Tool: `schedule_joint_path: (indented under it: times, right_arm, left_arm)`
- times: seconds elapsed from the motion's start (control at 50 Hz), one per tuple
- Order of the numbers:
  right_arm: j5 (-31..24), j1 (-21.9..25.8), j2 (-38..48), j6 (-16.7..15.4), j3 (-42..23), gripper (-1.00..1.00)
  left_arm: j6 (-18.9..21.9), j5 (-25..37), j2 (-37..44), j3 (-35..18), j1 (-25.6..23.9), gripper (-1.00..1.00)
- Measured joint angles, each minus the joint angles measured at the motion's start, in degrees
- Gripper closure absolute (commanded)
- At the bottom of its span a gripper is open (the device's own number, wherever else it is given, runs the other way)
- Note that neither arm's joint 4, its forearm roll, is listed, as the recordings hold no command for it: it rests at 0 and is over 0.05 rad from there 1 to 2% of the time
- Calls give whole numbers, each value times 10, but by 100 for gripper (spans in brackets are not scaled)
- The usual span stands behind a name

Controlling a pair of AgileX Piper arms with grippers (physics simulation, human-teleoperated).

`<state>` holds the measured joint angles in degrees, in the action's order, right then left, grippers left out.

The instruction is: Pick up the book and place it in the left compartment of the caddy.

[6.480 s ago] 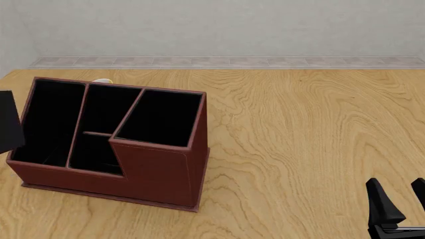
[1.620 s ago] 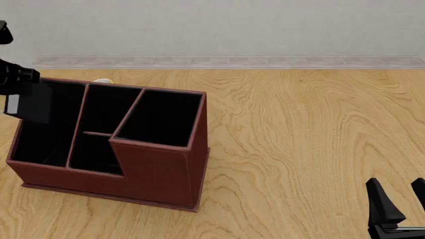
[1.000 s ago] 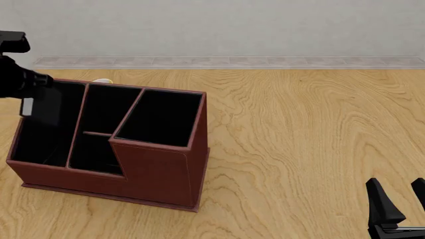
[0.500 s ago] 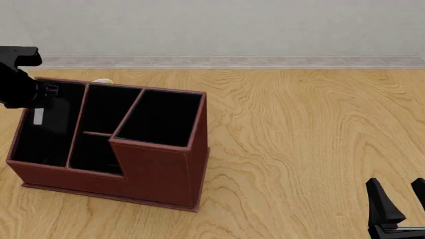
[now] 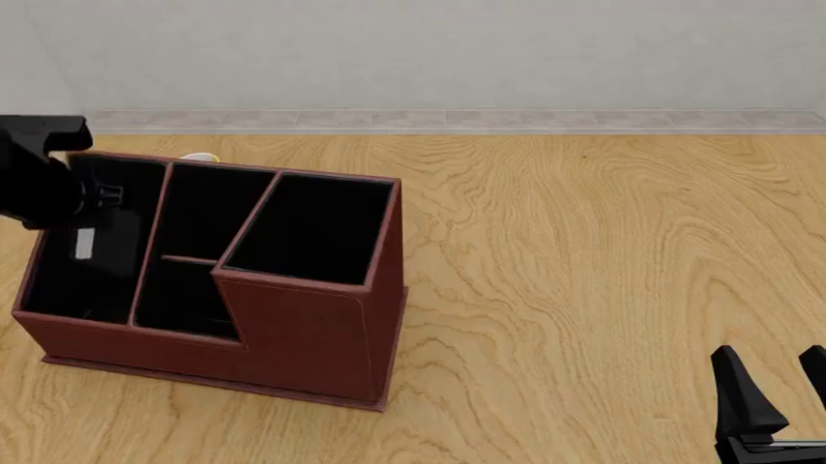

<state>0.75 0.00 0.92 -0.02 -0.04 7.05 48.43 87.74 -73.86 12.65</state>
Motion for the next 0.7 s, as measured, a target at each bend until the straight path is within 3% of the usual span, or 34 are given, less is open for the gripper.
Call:
schedule_joint_path:
  times: [0.7]
  right_arm:
    - [0, 0, 0, 0, 0, -100]
  left_arm:
    - [-10, -54, 16, 49, 3, 100]
